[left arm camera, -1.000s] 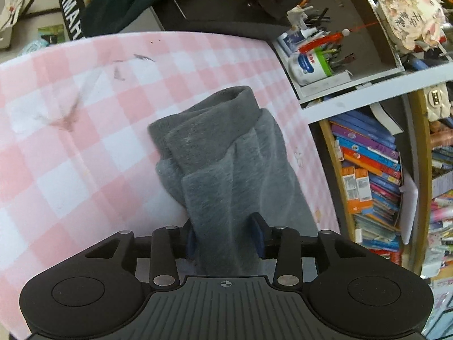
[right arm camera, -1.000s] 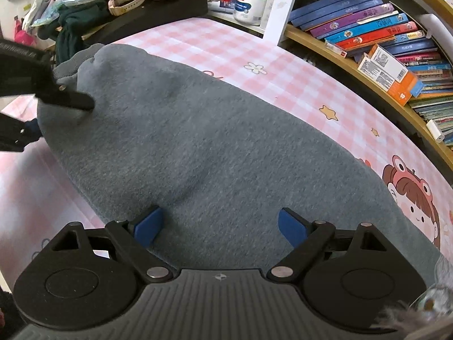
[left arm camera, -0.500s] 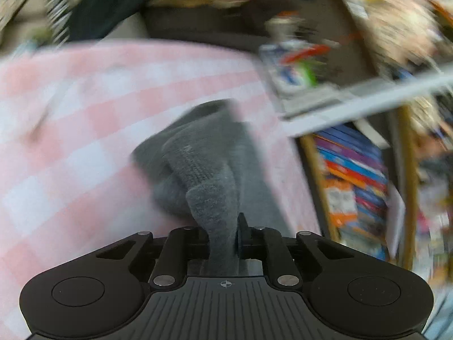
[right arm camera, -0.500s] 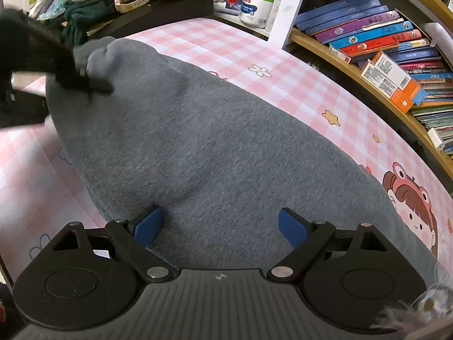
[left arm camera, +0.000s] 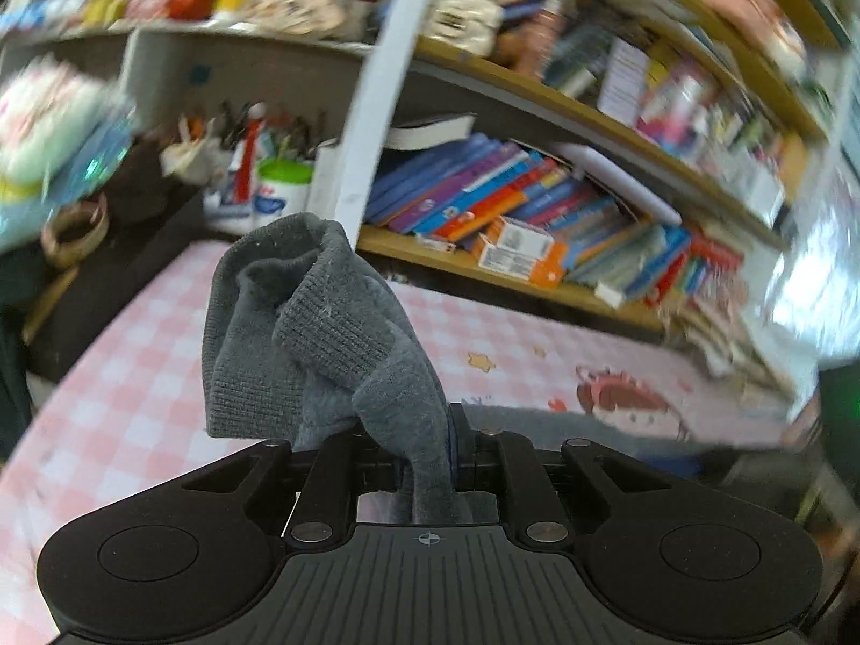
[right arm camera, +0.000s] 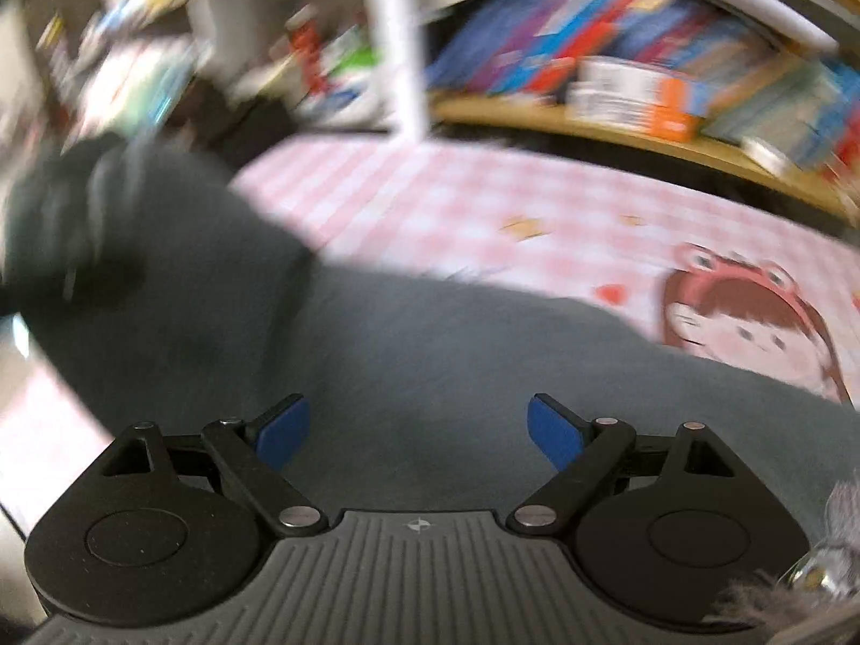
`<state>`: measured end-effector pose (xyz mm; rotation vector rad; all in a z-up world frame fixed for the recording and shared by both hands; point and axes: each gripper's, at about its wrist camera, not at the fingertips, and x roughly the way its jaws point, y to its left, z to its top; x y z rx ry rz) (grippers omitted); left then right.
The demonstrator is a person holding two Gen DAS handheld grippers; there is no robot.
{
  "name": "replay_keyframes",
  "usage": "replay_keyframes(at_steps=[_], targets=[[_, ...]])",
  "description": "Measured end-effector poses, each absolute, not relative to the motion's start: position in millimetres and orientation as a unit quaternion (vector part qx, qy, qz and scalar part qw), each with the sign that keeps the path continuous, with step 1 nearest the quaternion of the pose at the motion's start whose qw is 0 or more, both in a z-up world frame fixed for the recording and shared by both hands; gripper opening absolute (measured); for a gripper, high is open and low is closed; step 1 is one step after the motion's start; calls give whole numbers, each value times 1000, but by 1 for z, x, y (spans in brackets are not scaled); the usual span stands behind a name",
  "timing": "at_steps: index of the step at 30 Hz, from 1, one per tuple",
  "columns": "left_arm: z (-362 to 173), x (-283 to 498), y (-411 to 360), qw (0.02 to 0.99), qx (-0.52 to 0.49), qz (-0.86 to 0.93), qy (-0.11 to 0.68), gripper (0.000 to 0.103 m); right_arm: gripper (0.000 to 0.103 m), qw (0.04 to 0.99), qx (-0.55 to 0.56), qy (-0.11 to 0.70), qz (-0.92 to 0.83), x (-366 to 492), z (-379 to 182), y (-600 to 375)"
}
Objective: Fold clothes
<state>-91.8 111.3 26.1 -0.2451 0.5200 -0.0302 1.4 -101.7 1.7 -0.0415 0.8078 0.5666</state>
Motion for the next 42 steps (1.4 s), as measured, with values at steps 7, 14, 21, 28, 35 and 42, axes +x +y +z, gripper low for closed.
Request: replay_keyframes(at_steps=[7,14,21,28,35,42], targets=[[34,-77,76,960,-49,-34,273,13,88,889,86,392,220,8,12,-170],[28,-66,44,949,-15,-75,305,15,88,885,133,395,208,13,10,-198],[3,-58,1,913,26,-151,379,44,88,868,176,413,213,19,-1,-214],[10,-73,-10,911,30,-199,359,47,88,837,234,452,200,28,-23,-227],[24,-72,42,941,-79,-68,321,51,88,807,282,473,211,31,-32,-230],[-14,-66,63,913,-118,-42,388,19,86,776,288,509,236,35,-48,-205]])
